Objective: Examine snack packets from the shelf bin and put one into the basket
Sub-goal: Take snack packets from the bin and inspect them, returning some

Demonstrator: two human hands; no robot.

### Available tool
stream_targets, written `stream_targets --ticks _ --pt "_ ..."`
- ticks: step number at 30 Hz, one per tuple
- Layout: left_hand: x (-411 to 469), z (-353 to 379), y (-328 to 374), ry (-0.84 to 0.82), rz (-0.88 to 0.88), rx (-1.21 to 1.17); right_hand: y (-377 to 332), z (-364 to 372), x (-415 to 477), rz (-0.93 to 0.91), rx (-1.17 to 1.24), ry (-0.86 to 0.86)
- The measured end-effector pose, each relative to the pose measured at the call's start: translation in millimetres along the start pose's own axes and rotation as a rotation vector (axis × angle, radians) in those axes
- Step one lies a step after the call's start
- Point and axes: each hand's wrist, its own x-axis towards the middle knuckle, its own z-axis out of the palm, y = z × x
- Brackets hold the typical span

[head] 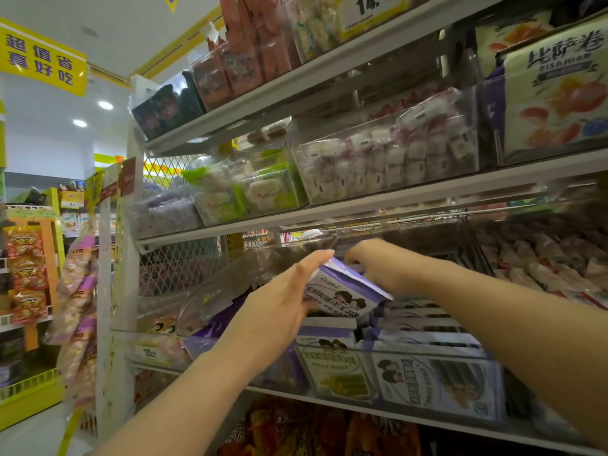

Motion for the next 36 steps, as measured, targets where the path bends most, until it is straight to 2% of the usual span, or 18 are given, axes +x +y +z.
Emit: stream_targets --ticks 4,8,10,15,18,23,26,33,36 --pt "8 2 -4 -0.096 -0.040 -0.021 1 -5 1 0.016 0.073 0.093" --pt "10 11 0 -0.239 -0.003 0.073 -3 -14 -5 -0.016 0.217 0.308" --pt "10 16 0 -0.259 -0.031 0.090 -6 -22 -8 -0.008 0.325 0.447" --pt "-2 16 3 -0.244 -0.082 0.056 -19 -33 -26 -0.060 0.432 0.695" --pt "-11 13 5 -0.181 -0.096 -0.007 -32 -30 -41 -0.169 0.435 0.775" --pt "-33 -9 1 -0.005 -0.267 -0.184 -68 -32 -63 -0.286 0.503 0.921" --pt "-56 -30 -4 0.136 -0.442 -0.267 -95 -26 -68 -0.272 0.604 0.875" --pt "-143 -80 -22 0.303 -0.785 -0.284 -155 53 -66 -0.218 0.844 0.478" --pt "-183 -93 -28 0.326 -0.897 -0.420 -179 98 -65 -0.198 0.941 0.309"
